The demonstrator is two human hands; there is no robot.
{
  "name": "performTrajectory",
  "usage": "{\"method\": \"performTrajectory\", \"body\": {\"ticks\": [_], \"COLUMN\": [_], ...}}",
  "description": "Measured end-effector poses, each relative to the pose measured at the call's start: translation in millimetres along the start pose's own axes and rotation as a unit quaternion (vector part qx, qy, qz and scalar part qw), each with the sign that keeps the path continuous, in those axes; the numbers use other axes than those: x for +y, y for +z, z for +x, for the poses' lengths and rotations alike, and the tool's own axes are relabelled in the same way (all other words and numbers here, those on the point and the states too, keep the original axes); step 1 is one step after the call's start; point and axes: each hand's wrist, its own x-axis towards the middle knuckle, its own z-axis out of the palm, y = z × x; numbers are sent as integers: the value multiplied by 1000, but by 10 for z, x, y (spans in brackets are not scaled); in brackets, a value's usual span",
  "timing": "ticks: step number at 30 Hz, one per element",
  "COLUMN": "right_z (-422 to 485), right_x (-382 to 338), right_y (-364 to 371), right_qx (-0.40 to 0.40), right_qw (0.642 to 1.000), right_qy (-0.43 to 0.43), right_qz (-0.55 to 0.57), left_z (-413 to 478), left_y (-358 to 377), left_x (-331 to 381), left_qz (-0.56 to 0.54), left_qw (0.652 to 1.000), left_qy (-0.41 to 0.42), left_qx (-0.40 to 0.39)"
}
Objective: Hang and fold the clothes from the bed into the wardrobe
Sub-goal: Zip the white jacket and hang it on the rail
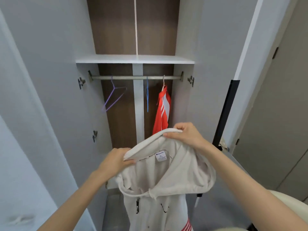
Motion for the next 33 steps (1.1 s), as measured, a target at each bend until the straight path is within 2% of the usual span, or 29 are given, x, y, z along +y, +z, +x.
{"method": "performTrajectory", "body": {"ticks": [4,7,11,14,17,21,24,26,29,31,33], "right_z": [363,665,1158,1645,2145,2736,3145,3417,3837,4125,4400], "right_x": [35,176,369,506,637,715,715,726,755,807,882], "right_y": [145,225,350,448,587,774,894,1026,1301,1491,1614], "right_qx": [31,33,5,-17,-62,-159,-243,-260,-193,-109,-12], "right_qw": [999,999,998,998,996,984,968,964,981,994,997], "right_qy": [-1,27,53,55,54,41,54,48,29,12,-14], "right_qz": [-19,-22,-15,-30,-39,-63,-19,-11,-5,-5,-72], "left_z": [138,310,605,943,1320,1721,1961,2088,2272,2408,2571], "left_y": [-185,-309,-462,-546,-599,-713,-765,-778,-759,-752,-757], "left_x": [-93,-90,-144,-234,-400,-673,-908,-1072,-1349,-1539,-1712], "left_qz": [-54,-90,-2,13,-31,-53,-66,-72,-78,-81,-73], "left_qw": [997,988,987,979,967,952,940,936,933,929,929], "left_qy": [-56,-55,14,27,-11,-68,-98,-113,-138,-148,-149], "left_qx": [21,110,162,204,251,295,319,324,324,330,331]}}
